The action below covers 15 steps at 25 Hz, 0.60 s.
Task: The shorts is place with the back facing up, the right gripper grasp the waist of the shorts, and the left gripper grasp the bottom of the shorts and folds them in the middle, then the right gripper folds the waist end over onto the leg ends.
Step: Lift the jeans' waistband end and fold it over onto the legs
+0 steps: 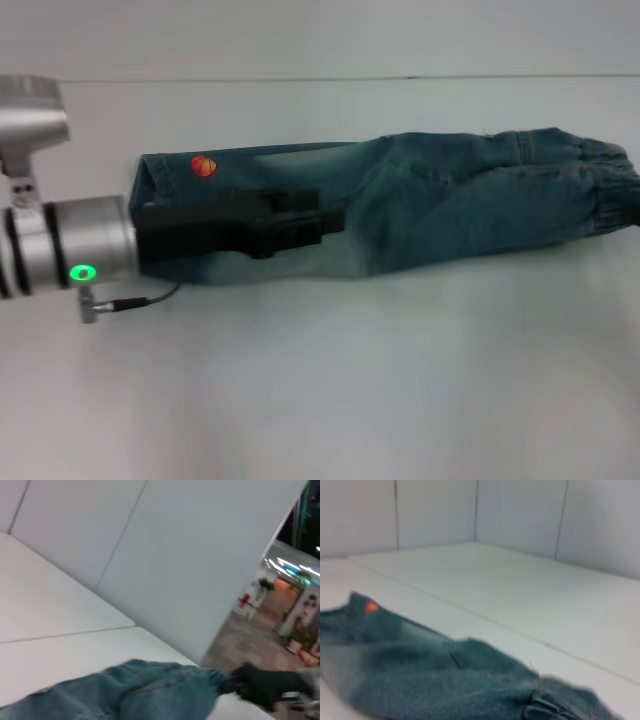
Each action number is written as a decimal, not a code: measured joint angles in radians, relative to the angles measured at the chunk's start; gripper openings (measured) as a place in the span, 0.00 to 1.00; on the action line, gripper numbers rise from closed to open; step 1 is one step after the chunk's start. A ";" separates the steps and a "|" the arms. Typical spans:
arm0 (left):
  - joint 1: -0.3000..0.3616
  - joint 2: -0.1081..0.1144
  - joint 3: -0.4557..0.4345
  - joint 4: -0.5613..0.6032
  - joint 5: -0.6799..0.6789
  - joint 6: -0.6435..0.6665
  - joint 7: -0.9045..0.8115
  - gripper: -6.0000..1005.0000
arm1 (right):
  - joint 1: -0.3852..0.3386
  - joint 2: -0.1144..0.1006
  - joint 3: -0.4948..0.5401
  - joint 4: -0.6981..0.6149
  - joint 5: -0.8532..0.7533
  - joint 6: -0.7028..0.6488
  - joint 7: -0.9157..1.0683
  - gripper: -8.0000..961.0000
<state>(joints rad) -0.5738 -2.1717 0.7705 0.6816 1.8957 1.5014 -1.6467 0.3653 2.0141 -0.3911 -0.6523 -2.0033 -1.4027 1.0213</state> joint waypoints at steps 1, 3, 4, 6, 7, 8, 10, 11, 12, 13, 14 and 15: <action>-0.007 0.000 0.018 -0.039 -0.025 -0.036 0.025 0.86 | -0.005 0.011 0.001 -0.045 0.000 -0.026 0.029 0.06; -0.032 -0.001 0.054 -0.119 -0.062 -0.104 0.078 0.73 | -0.013 0.038 0.002 -0.138 0.000 -0.068 0.077 0.06; -0.047 -0.001 0.070 -0.160 -0.079 -0.139 0.111 0.66 | -0.016 0.054 0.002 -0.188 0.000 -0.086 0.099 0.06; -0.081 -0.003 0.096 -0.246 -0.116 -0.202 0.170 0.56 | -0.017 0.072 0.000 -0.261 0.000 -0.127 0.145 0.06; -0.098 -0.004 0.106 -0.291 -0.136 -0.231 0.195 0.52 | -0.016 0.074 0.000 -0.276 0.000 -0.150 0.163 0.06; -0.113 -0.004 0.109 -0.336 -0.167 -0.262 0.225 0.47 | -0.014 0.074 0.000 -0.288 0.000 -0.170 0.183 0.06; -0.139 -0.004 0.109 -0.432 -0.241 -0.313 0.307 0.39 | -0.009 0.072 0.001 -0.309 0.002 -0.211 0.221 0.06; -0.150 -0.004 0.108 -0.484 -0.283 -0.330 0.362 0.35 | -0.008 0.072 0.000 -0.323 0.006 -0.230 0.240 0.06; -0.161 -0.004 0.105 -0.528 -0.319 -0.337 0.412 0.31 | -0.008 0.073 -0.002 -0.335 0.010 -0.244 0.254 0.06; -0.169 -0.004 0.102 -0.565 -0.346 -0.339 0.455 0.27 | -0.008 0.074 -0.005 -0.348 0.013 -0.257 0.271 0.06; -0.176 -0.004 0.097 -0.603 -0.372 -0.339 0.491 0.23 | -0.007 0.075 -0.007 -0.357 0.014 -0.267 0.284 0.06; -0.182 -0.004 0.086 -0.634 -0.398 -0.337 0.524 0.19 | -0.005 0.075 -0.009 -0.367 0.015 -0.281 0.299 0.06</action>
<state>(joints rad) -0.7554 -2.1753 0.8565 0.0471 1.4979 1.1646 -1.1231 0.3605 2.0891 -0.4005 -1.0191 -1.9879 -1.6836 1.3204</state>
